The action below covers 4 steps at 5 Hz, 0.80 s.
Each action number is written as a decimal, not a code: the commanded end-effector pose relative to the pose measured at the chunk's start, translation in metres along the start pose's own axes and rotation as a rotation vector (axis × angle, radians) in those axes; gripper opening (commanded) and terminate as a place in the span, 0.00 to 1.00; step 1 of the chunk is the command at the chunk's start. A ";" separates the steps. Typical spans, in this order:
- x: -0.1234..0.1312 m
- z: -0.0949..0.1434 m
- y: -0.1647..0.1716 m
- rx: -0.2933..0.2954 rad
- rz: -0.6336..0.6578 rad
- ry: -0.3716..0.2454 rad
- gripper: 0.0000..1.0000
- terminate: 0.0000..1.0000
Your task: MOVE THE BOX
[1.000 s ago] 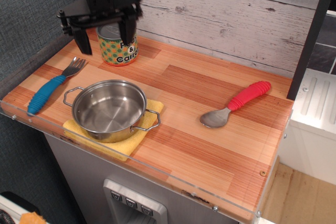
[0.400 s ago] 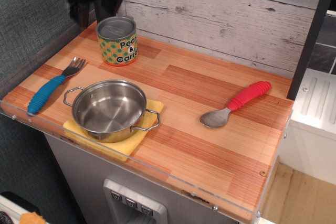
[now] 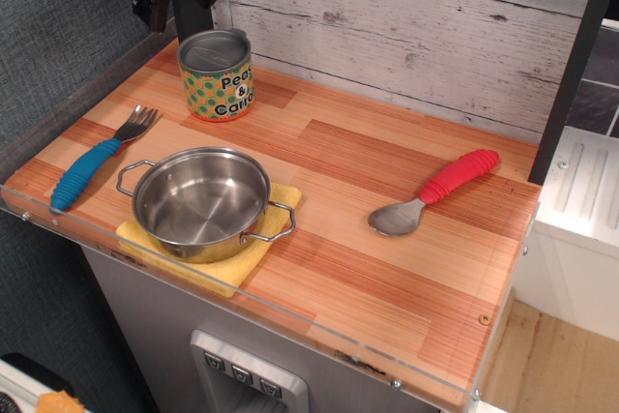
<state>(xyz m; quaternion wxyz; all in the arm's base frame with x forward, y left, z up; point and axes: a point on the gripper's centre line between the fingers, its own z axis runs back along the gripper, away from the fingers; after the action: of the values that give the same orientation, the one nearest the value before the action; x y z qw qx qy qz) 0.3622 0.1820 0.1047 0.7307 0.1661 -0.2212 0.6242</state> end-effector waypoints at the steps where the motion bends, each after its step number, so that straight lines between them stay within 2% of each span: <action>1: 0.006 -0.007 -0.007 -0.030 0.012 -0.079 1.00 0.00; 2: 0.004 -0.009 -0.011 -0.041 0.010 -0.118 1.00 0.00; 4: -0.001 -0.015 -0.009 -0.074 0.025 -0.043 1.00 0.00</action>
<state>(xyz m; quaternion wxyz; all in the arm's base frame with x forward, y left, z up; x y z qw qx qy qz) 0.3829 0.1882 0.0728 0.7295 0.1549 -0.2402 0.6213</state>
